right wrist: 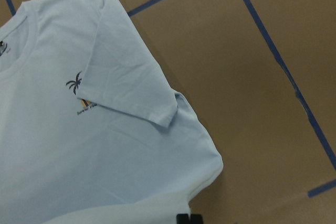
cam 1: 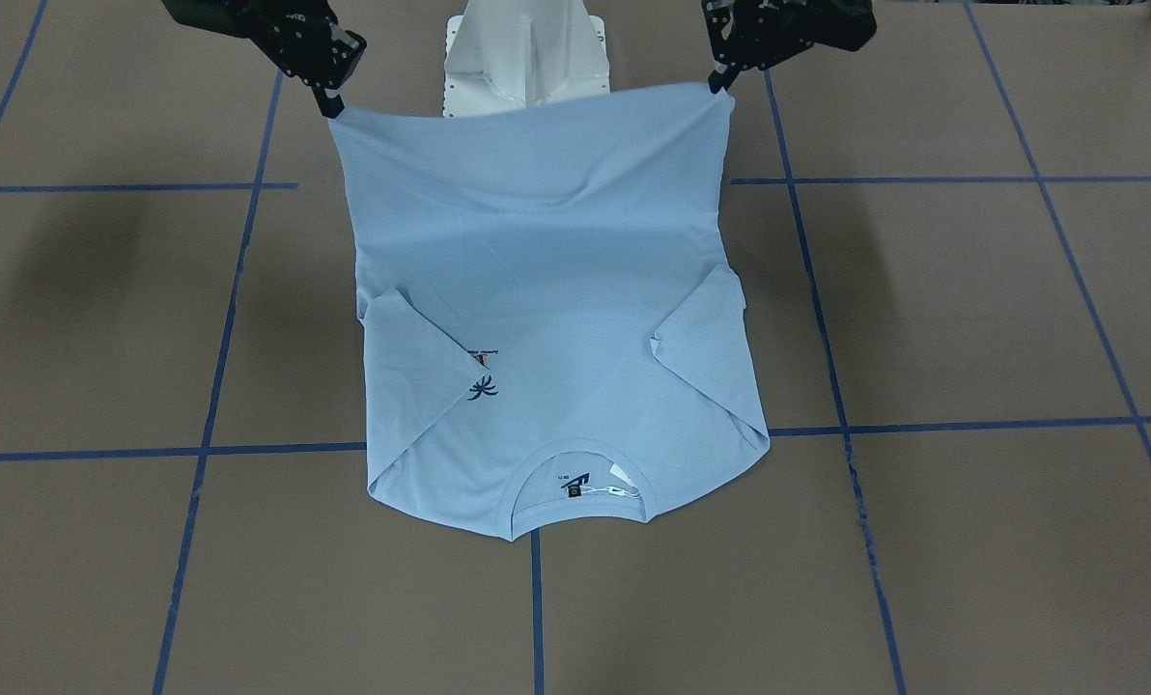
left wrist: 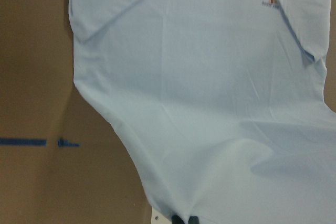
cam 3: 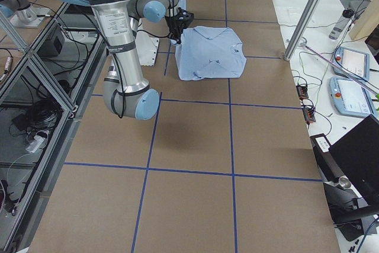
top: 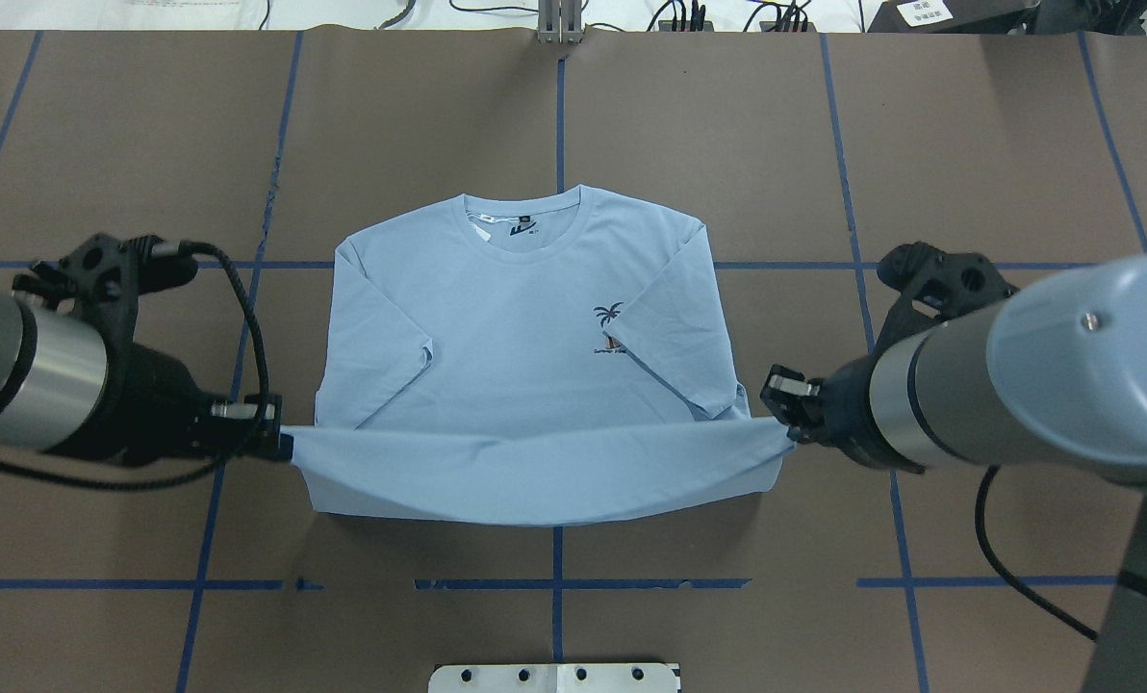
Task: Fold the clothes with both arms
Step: 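Lift the hem with both grippers and fold it over toward the collar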
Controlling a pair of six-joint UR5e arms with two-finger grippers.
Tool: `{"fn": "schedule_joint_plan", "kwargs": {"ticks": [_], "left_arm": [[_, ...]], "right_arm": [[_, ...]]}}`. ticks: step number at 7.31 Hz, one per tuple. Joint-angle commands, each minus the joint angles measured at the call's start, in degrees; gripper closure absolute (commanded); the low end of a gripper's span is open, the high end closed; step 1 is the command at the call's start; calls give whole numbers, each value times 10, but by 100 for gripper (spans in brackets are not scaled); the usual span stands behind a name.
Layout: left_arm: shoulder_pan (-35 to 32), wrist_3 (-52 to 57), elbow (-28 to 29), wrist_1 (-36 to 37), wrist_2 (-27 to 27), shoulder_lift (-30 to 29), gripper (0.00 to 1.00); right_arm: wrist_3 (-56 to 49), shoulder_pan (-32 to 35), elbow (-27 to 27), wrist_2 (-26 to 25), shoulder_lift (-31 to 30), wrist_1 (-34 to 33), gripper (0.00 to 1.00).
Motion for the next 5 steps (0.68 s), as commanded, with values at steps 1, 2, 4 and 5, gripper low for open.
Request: {"fn": "schedule_joint_plan", "kwargs": {"ticks": [1,2,4,5], "left_arm": [[-79,82,81,32,-13,-53,100],[-86,96,115,28,-8,-60,100],[-91,119,197,15,22,-94,100],[-91,122,260,-30,36,-103,100]], "right_arm": [[-80,79,-112,23,58,9,100],[-98,92,-171,21,76,38,100],[-98,109,-299,19,120,126,100],[-99,113,-365,18,141,167,100]]}}
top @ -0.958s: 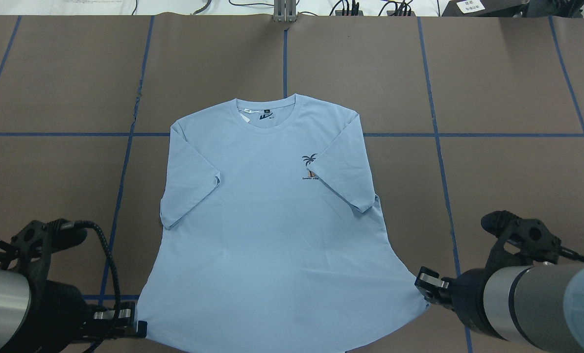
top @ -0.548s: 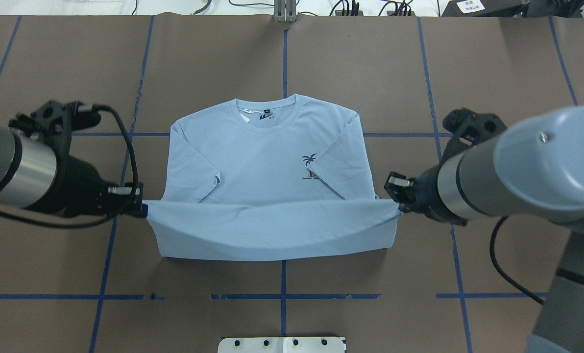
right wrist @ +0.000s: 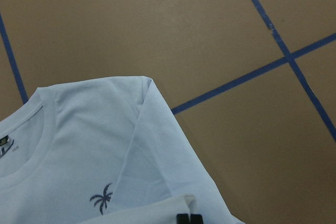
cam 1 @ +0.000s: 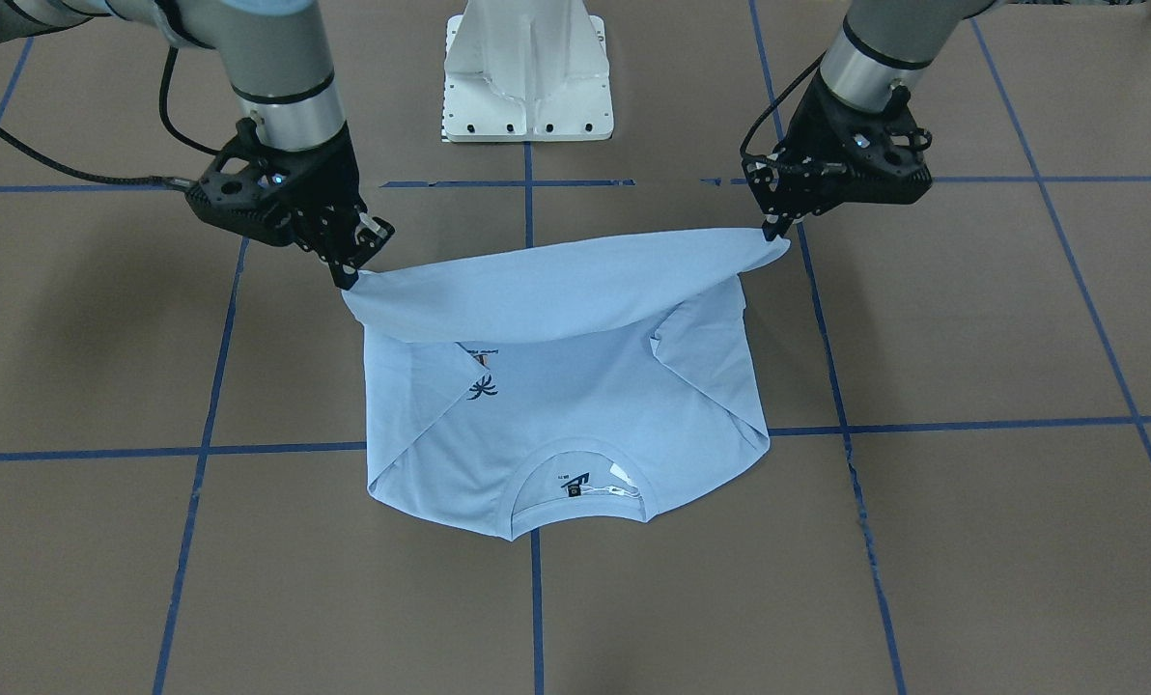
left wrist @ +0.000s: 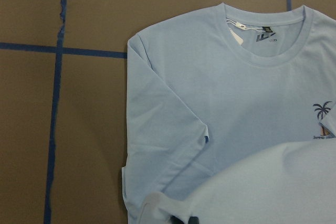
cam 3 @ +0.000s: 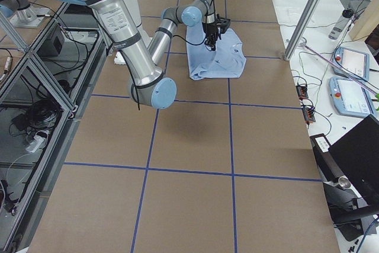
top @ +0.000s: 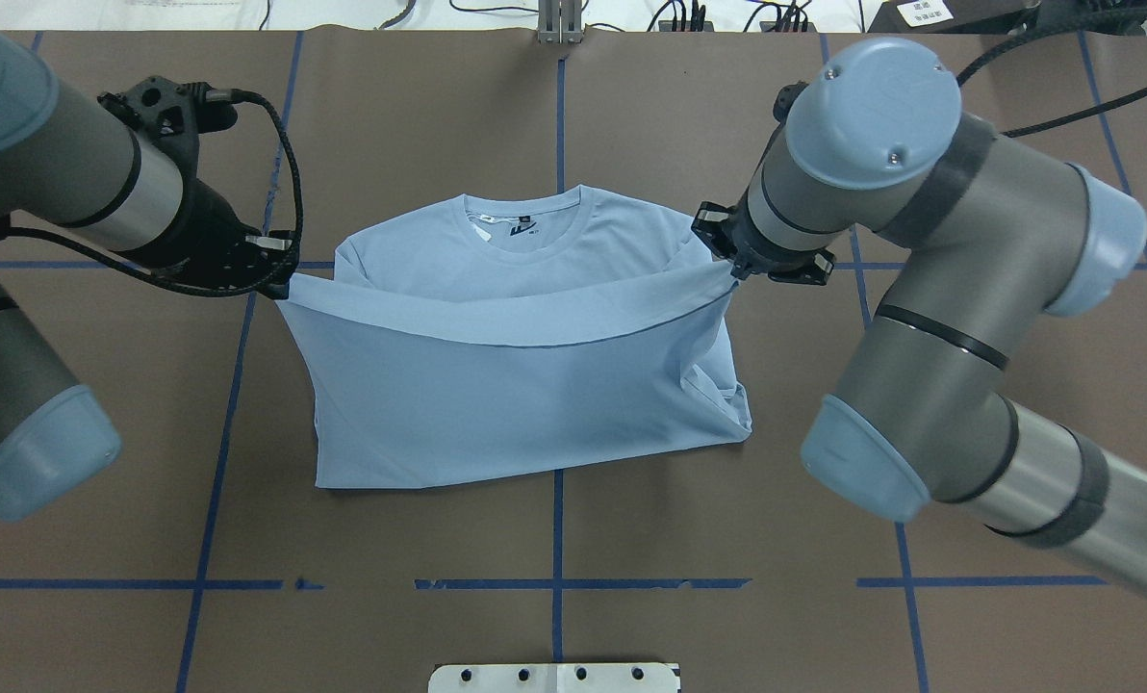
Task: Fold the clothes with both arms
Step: 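Lift the hem with both grippers and fold it over toward the collar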
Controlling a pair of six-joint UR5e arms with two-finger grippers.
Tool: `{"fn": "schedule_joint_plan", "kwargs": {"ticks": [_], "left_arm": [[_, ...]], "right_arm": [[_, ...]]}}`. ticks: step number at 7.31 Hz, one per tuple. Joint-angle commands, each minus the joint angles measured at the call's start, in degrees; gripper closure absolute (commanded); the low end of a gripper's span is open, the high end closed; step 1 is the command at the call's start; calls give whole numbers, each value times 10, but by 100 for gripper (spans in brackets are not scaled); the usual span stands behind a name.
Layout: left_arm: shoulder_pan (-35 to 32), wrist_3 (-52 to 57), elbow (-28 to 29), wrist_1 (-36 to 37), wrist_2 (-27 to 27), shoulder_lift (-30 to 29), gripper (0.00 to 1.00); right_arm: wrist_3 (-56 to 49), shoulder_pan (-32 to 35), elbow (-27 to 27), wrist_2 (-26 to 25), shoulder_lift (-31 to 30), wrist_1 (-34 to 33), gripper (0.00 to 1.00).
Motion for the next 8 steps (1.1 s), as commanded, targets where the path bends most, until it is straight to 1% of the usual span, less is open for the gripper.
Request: {"fn": "schedule_joint_plan", "kwargs": {"ticks": [1,2,3,4,5,8], "left_arm": [[0,7,137,-104,37,-17,100],[0,8,202,-148,51,-30,100],[0,8,249,-172,65,-48,100],[0,8,278,-192,66,-57,100],[0,18,288,-200,69,-57,100],[1,20,289,-199,72,-64,100]], "right_arm": [[-1,9,-145,-2,45,94,100],[-3,13,-173,-2,46,121,100],[-3,15,-187,-2,46,131,100],[-14,21,-190,-2,46,131,100],[-21,29,-191,-3,46,132,100],[-27,35,-217,-3,46,133,100]]}}
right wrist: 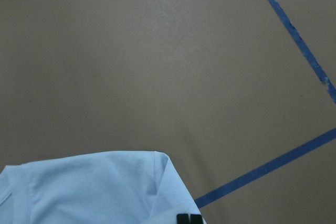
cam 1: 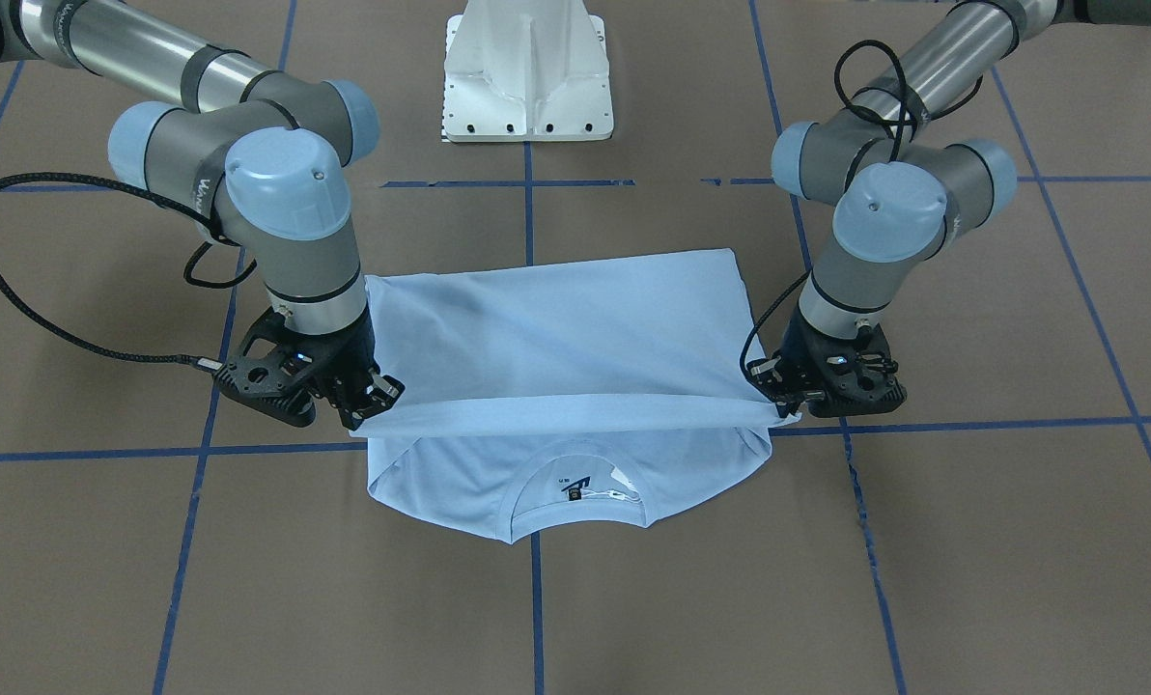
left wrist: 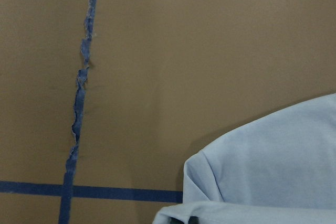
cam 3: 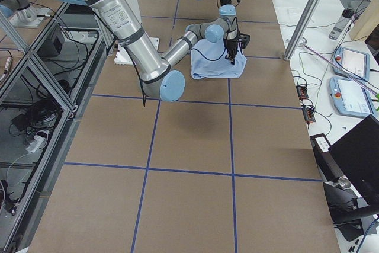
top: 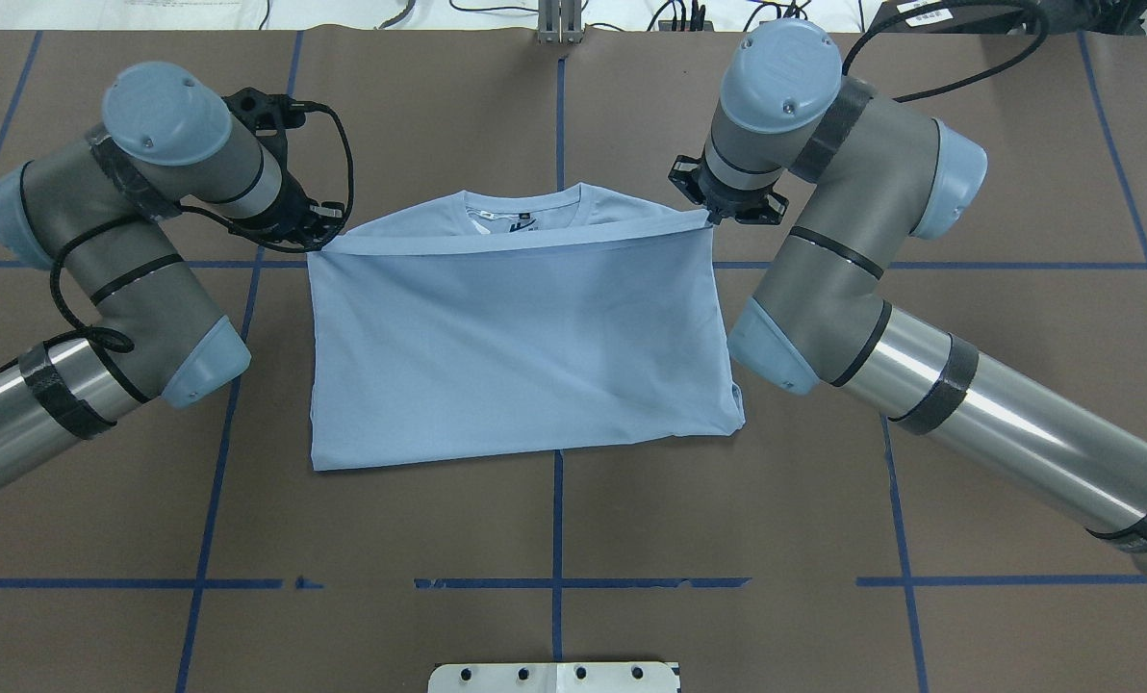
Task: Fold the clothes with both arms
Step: 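Lay the hem at the collar and open both grippers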
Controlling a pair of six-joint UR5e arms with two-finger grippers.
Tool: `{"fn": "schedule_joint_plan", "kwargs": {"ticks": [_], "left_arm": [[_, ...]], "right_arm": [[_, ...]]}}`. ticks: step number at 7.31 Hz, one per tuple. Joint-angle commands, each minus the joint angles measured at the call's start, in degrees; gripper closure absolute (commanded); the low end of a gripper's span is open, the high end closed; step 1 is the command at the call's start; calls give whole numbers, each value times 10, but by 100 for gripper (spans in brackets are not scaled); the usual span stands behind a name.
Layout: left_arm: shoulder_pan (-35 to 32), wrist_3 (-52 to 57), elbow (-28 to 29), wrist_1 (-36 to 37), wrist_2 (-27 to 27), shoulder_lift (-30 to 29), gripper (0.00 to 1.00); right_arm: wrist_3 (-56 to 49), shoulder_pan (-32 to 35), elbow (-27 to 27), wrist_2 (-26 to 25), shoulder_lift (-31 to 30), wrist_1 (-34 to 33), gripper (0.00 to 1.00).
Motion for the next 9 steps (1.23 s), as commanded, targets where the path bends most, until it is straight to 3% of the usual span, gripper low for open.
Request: {"fn": "schedule_joint_plan", "kwargs": {"ticks": [1,5,6,7,9], "left_arm": [[1,1,9,-1,4,-16,100],[1,2,22,-2,4,-20,100],[1,2,22,-2,4,-19,87],[-1,24,16,-3,4,-17,1],[-4,36,-29,-5,-3,-9,0]], "right_arm": [[-2,0,-17,-2,1,1,100],[-1,-4,-37,-10,-2,38,100],[0,-4,-41,-10,0,41,61],[-27,-3,-40,-9,3,40,1],[-86,16,-37,11,4,40,0]]}}
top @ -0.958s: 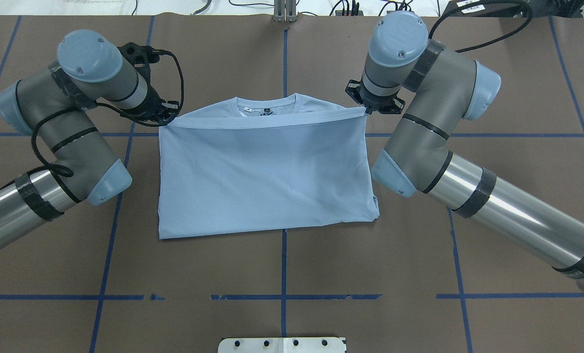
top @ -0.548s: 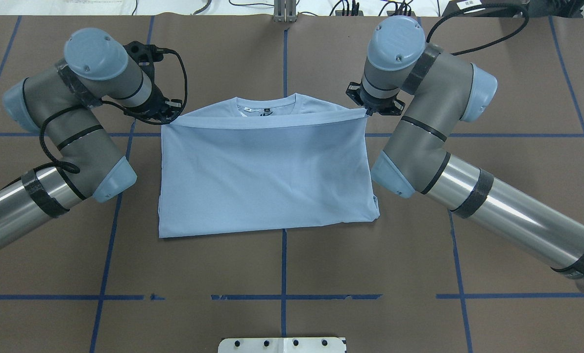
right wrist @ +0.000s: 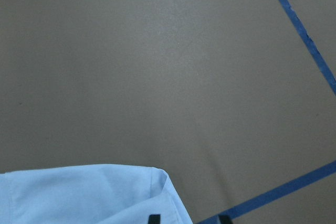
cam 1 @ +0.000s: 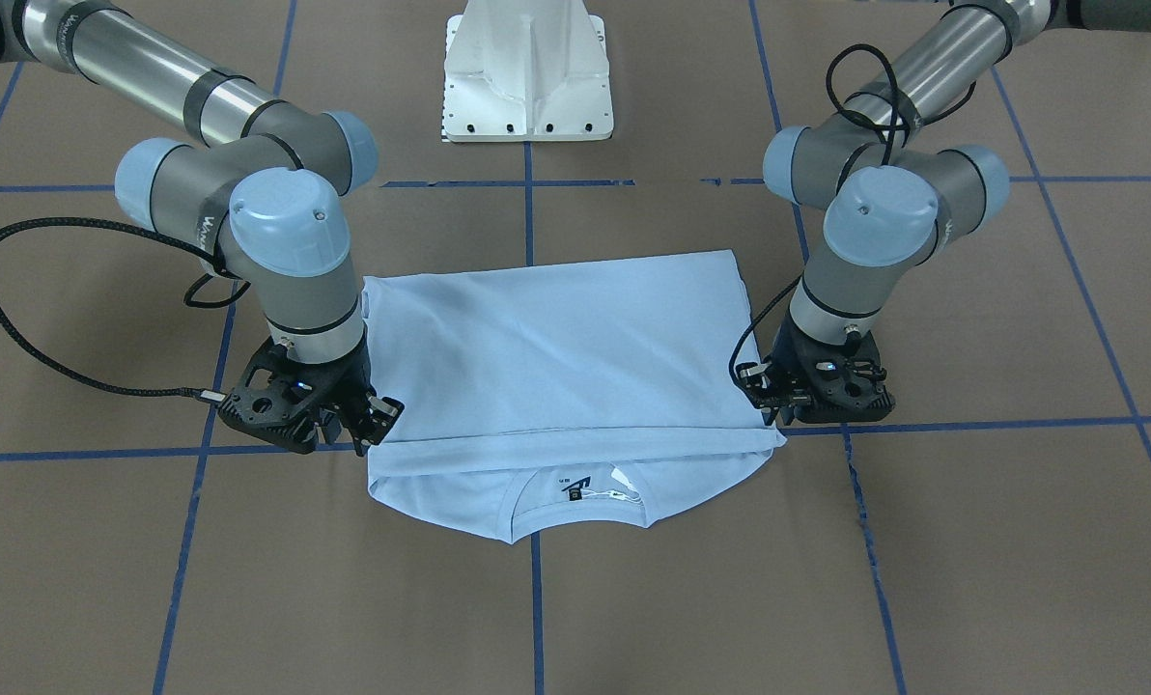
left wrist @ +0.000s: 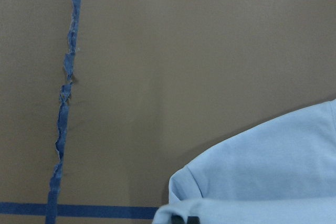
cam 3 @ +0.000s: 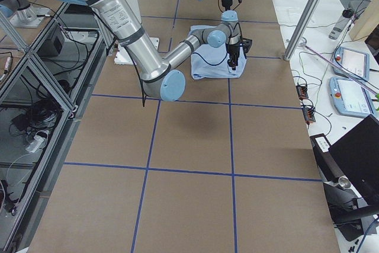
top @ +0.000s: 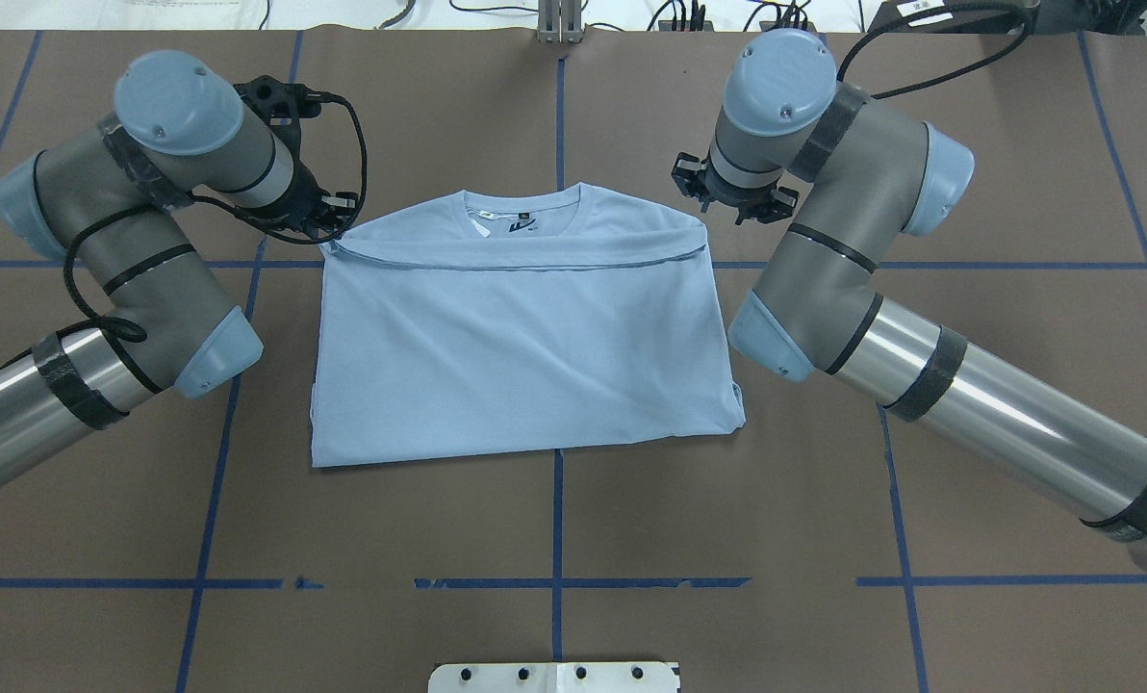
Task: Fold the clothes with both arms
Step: 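Lay the hem at the collar and open both grippers, then move the left gripper to the folded shirt's side edge and grasp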
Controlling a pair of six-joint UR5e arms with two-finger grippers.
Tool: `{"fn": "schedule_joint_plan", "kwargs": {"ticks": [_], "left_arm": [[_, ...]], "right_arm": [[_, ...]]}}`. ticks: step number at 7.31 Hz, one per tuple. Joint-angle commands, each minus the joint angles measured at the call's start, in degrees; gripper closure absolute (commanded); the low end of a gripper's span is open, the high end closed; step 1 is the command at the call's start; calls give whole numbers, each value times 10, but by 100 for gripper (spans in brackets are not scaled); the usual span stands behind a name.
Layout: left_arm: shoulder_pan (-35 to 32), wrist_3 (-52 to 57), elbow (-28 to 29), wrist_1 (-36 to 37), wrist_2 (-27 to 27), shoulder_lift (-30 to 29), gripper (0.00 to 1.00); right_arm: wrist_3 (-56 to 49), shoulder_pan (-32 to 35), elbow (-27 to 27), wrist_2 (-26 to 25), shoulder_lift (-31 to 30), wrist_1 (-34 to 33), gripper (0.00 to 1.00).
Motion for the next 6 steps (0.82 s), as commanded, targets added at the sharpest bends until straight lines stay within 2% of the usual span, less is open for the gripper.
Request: {"fn": "schedule_joint_plan", "kwargs": {"ticks": [1,3,5,6], "left_arm": [[6,-1,-62,-6,-4,39,0],[46,-33,-163,-33,-3,143,0],[106,-135,-181,-85,4,176,2],[124,-139,-180,-111,28,197,18]], "right_arm": [[-53,16,3,27,0,1,0],[-54,16,4,27,0,3,0],[-54,15,6,27,-2,4,0],[-54,16,6,27,-2,4,0]]}}
